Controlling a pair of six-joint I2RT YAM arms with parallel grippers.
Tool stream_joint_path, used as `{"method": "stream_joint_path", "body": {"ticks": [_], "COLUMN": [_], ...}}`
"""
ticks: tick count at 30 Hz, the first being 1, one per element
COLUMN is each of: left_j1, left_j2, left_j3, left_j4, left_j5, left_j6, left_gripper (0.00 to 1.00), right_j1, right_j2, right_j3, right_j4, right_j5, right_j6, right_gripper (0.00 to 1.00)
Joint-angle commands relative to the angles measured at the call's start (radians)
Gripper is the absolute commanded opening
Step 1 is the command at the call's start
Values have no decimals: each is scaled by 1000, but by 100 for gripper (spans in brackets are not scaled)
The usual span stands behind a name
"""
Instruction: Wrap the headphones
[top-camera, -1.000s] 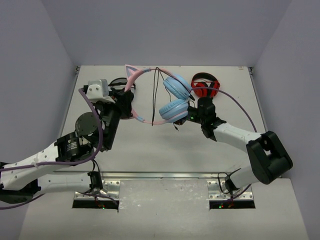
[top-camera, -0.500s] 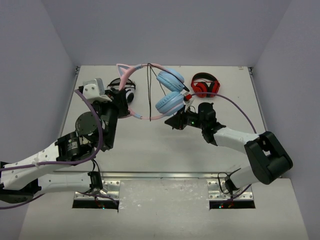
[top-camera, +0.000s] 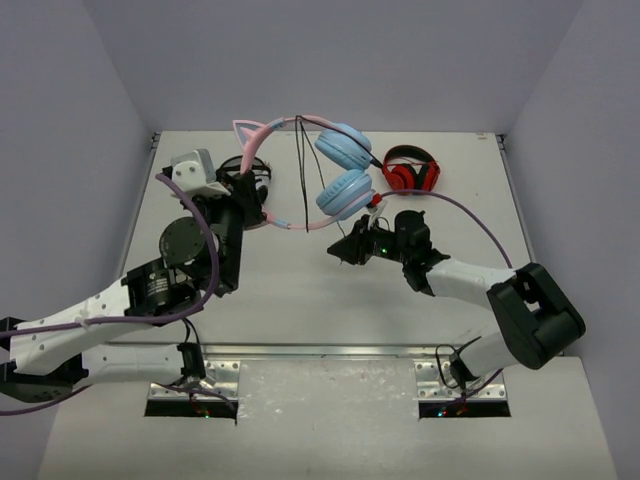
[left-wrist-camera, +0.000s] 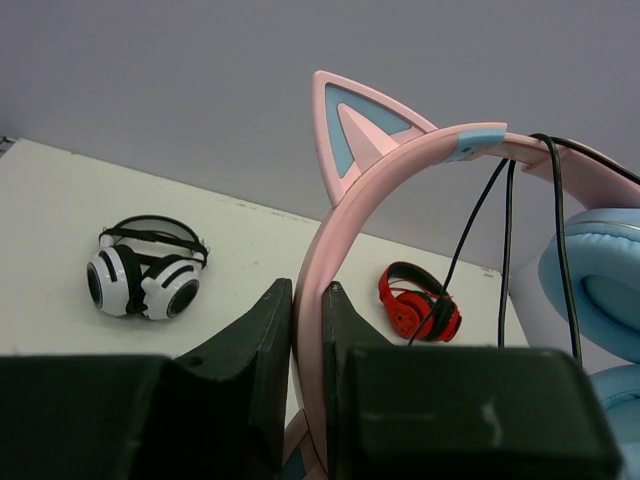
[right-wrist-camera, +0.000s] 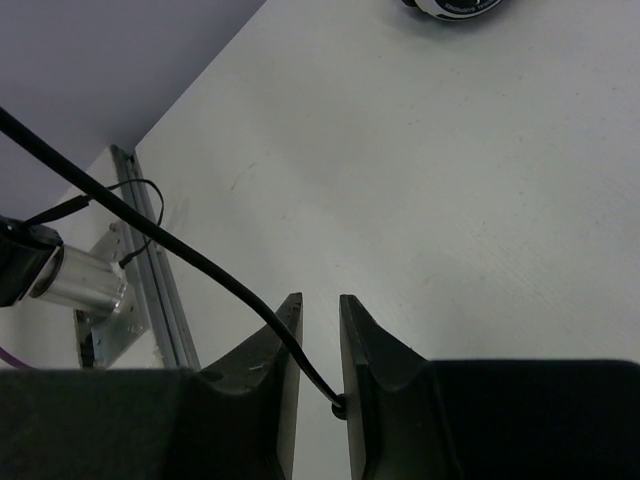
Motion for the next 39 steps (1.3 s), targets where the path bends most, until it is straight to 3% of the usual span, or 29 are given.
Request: {"method": "stream_joint_path", "body": {"ticks": [1, 7, 9, 15, 20, 22, 25, 30, 32, 35, 39], "left_j1": [-9, -9, -7, -7, -9, -9, -7, 40, 77, 174, 293], "left_j2": [4, 4, 1, -4, -10, -13, -1, 51, 75, 93, 137], "left_j3": [69, 61, 58, 61, 58, 53, 47, 36, 44, 58, 75], "left_j4": [131, 123, 123, 121, 130, 138, 158, 144, 53, -36, -63], "left_j5": [-11, -13, -14, -14, -37, -62, -103, -126, -97, -19, 27], "left_j6": [-17, -28, -30, -34, -31, -31, -39, -100, -164, -273, -286], "left_gripper": [0, 0, 0, 0, 0, 0, 0, 0, 0, 0, 0], "right_j1": [7, 7, 5, 7, 7, 8, 19, 135, 171, 212, 264], "right_j2": [-18, -38, -39, -35, -39, -44, -68, -183, -245, -312, -378], "right_j3": [-15, -34, -35, -43, -58, -64, -90, -121, -129, -140, -144], "right_j4": [37, 27, 19, 17, -1, -3, -13, -77, -99, -140, -208], "right_j5": [16, 30, 32, 44, 66, 70, 87, 209, 266, 303, 338], "right_j6": [-3, -18, -23, -27, -39, -43, -50, -107, -141, -153, -176], "right_gripper": [23, 26, 35, 39, 32, 14, 1, 1, 1, 1, 1]}}
